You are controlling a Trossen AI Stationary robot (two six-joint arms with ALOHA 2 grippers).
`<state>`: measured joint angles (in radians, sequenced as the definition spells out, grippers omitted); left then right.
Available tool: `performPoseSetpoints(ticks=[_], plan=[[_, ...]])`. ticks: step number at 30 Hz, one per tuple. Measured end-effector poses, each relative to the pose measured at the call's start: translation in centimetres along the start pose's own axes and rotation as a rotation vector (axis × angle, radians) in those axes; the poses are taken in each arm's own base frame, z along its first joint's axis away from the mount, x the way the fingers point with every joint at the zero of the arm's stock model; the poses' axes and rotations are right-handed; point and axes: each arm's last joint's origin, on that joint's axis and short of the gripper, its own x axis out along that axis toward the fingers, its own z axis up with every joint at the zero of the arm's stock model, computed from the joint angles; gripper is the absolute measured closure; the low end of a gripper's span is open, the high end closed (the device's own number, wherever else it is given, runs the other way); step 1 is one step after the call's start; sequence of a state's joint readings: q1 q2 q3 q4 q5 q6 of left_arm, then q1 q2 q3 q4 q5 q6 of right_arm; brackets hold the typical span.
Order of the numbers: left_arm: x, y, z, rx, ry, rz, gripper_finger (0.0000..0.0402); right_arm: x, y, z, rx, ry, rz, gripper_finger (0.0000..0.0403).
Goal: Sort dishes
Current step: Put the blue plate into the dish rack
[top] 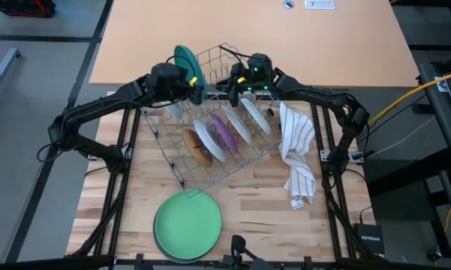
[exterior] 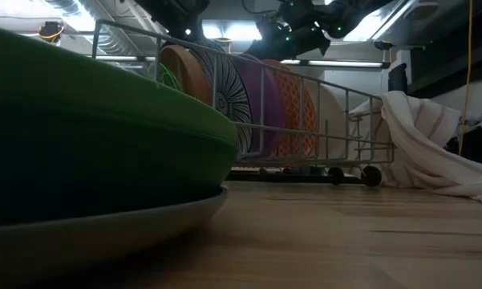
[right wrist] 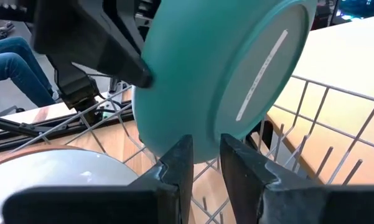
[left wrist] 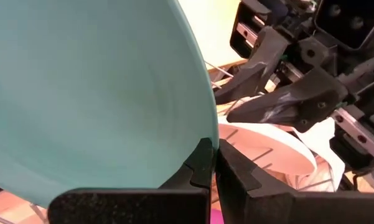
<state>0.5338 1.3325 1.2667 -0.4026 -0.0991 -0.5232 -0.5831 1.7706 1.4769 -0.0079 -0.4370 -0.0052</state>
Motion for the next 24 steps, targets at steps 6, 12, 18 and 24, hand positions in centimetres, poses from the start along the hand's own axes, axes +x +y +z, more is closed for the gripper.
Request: performPoseSetpoints(ticks=[6, 12, 18, 24], plan=[[0.1, 0.7, 0.3, -0.011, 0.010, 0.007, 0.0402, 0.0, 0.0, 0.1, -0.003, -0.006, 0.001, 0.0317], [0.1, 0.9, -0.3, -0.039, 0.067, 0.034, 0.0402, 0.0, 0.0, 0.1, -0.003, -0.006, 0.001, 0.0317], [0.0, 0.6, -1.0, -0.019, 0.114, 0.043, 0.0402, 0.0, 0.0, 0.1, -0.003, -0.006, 0.001, 0.0317], [-0.1, 0.5, -1.3, -0.016, 0.136, 0.048, 0.0401, 0.0, 0.0, 0.1, -0.004, -0.006, 0.001, 0.0317]])
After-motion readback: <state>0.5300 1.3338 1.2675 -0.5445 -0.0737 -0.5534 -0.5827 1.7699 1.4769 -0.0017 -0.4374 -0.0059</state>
